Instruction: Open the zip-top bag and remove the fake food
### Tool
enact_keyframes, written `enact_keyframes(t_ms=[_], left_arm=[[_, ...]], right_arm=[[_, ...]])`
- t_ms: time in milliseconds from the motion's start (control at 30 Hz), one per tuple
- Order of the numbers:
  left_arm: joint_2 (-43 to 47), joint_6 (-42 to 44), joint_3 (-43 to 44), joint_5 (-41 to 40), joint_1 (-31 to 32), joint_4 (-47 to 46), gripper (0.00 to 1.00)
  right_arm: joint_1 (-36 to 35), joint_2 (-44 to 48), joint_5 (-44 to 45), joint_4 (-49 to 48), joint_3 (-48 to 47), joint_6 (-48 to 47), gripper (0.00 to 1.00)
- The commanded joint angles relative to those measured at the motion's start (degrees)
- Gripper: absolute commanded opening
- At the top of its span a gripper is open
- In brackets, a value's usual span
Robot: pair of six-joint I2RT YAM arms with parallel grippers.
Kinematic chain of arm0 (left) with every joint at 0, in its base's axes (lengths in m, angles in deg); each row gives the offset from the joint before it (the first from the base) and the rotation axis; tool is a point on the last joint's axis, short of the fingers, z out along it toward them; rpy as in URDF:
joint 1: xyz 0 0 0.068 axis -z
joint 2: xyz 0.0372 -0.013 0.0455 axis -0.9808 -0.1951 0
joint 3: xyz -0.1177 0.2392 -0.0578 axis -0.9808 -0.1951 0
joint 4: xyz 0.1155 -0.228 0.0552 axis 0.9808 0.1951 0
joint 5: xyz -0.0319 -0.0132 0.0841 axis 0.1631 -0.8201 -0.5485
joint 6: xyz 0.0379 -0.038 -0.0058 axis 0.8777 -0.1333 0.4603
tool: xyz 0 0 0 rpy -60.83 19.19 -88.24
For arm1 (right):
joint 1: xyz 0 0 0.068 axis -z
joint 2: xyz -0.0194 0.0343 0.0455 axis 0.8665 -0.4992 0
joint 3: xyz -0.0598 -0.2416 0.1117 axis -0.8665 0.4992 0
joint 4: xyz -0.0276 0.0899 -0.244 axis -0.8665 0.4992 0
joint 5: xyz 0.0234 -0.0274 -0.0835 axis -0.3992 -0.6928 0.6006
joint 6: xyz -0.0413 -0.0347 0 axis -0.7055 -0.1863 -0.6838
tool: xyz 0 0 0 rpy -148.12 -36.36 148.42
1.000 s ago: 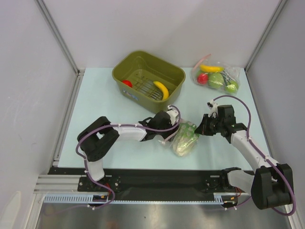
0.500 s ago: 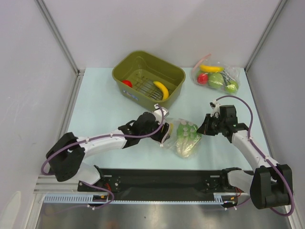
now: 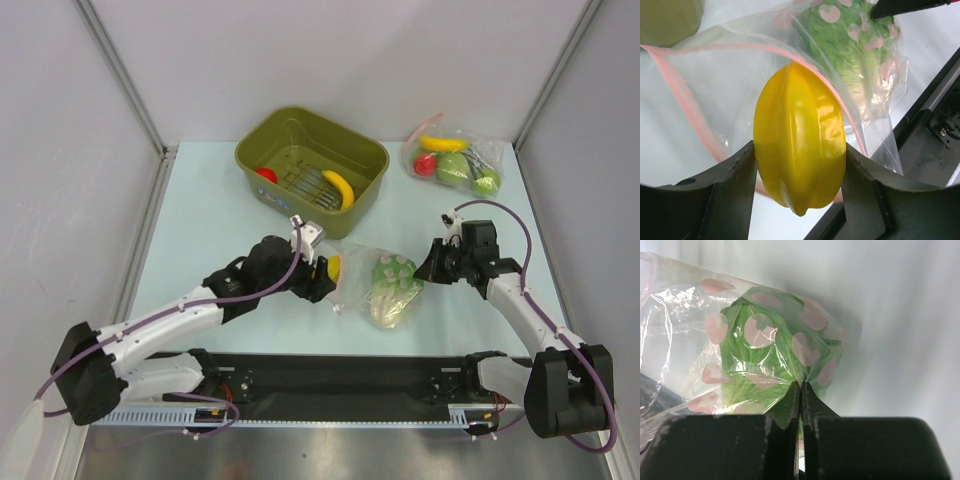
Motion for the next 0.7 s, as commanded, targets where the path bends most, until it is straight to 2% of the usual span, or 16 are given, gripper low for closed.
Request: enact_keyframes(t_ms=[0, 333, 500, 667], left_arm=[[4.8, -1.4, -0.8, -0.4, -0.4, 6.1, 0.46], [13.7, -3.5, -2.7, -9.2, -2.7, 16.5, 0.46], [15.7, -3.3, 0.1, -15.5, -4.7, 20.2, 0.46], [13.0, -0.2, 6.4, -13.6, -12.5, 16.9, 0.46]], right_arm=[[0.4, 0.2, 0.7, -0.2, -2.0, -0.1, 0.00], [0.5, -0.5, 0.1, -0.8, -1.8, -0.1, 0.00], [0.6, -0.5, -0.1, -0.9, -1.7, -0.1, 0.00], [0.7, -1.1, -0.7, -1.4, -1.7, -0.1, 0.00]])
